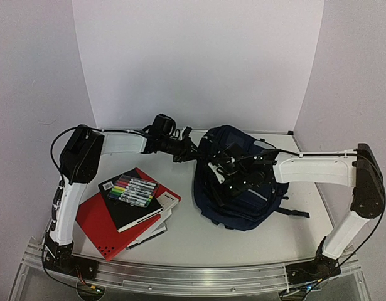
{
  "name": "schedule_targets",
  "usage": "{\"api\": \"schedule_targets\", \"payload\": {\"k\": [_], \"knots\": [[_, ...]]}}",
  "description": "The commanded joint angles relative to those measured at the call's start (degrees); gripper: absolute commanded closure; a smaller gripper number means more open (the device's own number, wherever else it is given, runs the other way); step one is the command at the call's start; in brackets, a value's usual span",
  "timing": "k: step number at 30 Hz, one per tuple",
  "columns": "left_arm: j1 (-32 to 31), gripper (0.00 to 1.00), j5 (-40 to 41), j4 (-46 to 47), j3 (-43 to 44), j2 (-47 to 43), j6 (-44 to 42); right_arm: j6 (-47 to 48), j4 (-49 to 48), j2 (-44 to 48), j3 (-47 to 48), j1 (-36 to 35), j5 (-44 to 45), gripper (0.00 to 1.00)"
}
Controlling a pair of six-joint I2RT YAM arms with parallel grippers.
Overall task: Pack the student bag
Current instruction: Zip the student bag at the center of the board.
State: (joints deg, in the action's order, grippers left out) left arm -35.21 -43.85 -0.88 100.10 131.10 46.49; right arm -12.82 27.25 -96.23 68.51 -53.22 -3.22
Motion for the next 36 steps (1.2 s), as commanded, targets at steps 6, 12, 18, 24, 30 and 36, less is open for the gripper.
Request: {"api": "schedule_targets", "payload": {"k": [6, 12, 18, 24, 30, 36], "knots": [[3.7, 0.8, 4.1, 0.3, 16.8, 8.0, -5.5, -6.6, -5.2, -3.6, -2.8, -0.7, 2.7, 1.0], [3.7, 0.37, 11.4, -2.9, 5.6, -0.4, -9.2, -14.5, -8.2, 0.4, -2.5, -0.6, 10.0, 0.86], [3.2, 0.26, 14.7, -3.5, -6.9, -8.7, -8.3, -22.1, -13.1, 3.5, -4.9, -0.6, 14.0, 0.53], [0.8, 0.25, 13.8, -4.3, -11.5, -10.5, -7.2, -22.2, -15.0, -1.2, -3.8, -0.2, 14.3, 0.53], [-1.5, 0.26, 16.9, -8.3, -12.2, -10.2, -7.1, -20.5, -16.3, -5.1, -2.6, 1.3, 15.2, 0.54], [-3.4, 0.26, 19.7, -11.0, -12.4, -10.6, -6.9, -18.7, -17.6, -8.0, -1.6, 2.7, 14.1, 0.58]]}}
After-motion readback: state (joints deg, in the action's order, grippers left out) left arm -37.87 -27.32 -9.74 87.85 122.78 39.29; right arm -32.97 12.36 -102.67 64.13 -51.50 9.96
